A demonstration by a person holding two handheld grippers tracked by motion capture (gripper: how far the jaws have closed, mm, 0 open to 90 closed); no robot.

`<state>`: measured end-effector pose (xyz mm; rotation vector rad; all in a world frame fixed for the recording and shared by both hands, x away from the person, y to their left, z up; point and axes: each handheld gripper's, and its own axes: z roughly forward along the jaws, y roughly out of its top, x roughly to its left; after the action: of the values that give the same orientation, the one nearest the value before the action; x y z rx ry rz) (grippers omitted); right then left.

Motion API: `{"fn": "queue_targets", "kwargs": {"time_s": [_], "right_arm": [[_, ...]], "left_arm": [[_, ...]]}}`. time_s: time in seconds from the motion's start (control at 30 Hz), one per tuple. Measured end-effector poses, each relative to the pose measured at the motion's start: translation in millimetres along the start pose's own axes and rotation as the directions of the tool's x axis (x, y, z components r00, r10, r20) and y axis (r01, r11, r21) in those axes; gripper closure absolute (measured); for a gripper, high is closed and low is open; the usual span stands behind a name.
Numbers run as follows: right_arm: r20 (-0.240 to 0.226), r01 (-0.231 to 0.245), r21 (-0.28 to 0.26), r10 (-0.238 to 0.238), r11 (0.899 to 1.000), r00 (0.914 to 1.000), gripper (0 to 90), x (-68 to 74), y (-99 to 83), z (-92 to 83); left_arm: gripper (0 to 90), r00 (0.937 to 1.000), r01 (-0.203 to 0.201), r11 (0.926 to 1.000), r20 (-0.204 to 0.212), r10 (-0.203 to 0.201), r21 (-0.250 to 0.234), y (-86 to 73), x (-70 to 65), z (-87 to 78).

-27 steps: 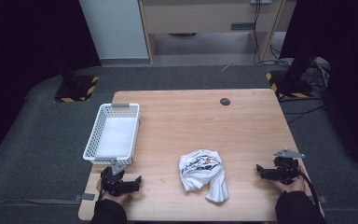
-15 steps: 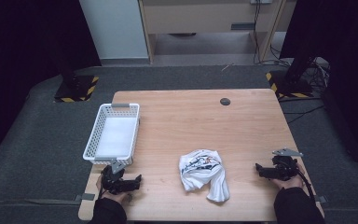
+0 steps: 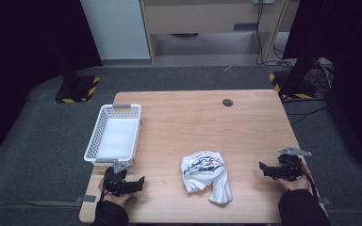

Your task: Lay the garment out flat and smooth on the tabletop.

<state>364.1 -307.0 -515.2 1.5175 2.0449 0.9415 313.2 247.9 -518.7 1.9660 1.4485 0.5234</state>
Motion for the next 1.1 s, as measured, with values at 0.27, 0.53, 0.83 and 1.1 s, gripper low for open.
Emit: {"fn": "queue_targets", "kwargs": {"time_s": [0.27,0.53,0.83,1.1], "right_arm": [[-0.067,-0.028,-0.031,0.026,0.999,0.9974,5.3,4.0,7.9,-8.9],[-0.109,-0.029,-0.062,0.022,0.998,0.9938,6.1,12.7,17.2,-15.1],[-0.151,-0.031,-0.081,0.018,0.996,0.9884,7.0,21.4,27.5,-17.3],[-0.171,-0.025,-0.09,0.01,0.996,0.9852,8.3,26.5,34.7,-17.6]], "left_arm": [[5.7,0.9983,0.004,0.9993,0.058,-0.002,-0.038,6.9,-18.2,-11.8],[7.6,0.9955,0.016,0.9991,0.094,-0.012,-0.04,14.0,-31.9,-19.4],[7.7,0.9929,-0.009,0.997,0.117,0.018,-0.077,26.0,-46.4,-27.5],[8.6,0.989,-0.008,0.9936,0.146,0.024,-0.113,40.3,-55.6,-27.3]]}}
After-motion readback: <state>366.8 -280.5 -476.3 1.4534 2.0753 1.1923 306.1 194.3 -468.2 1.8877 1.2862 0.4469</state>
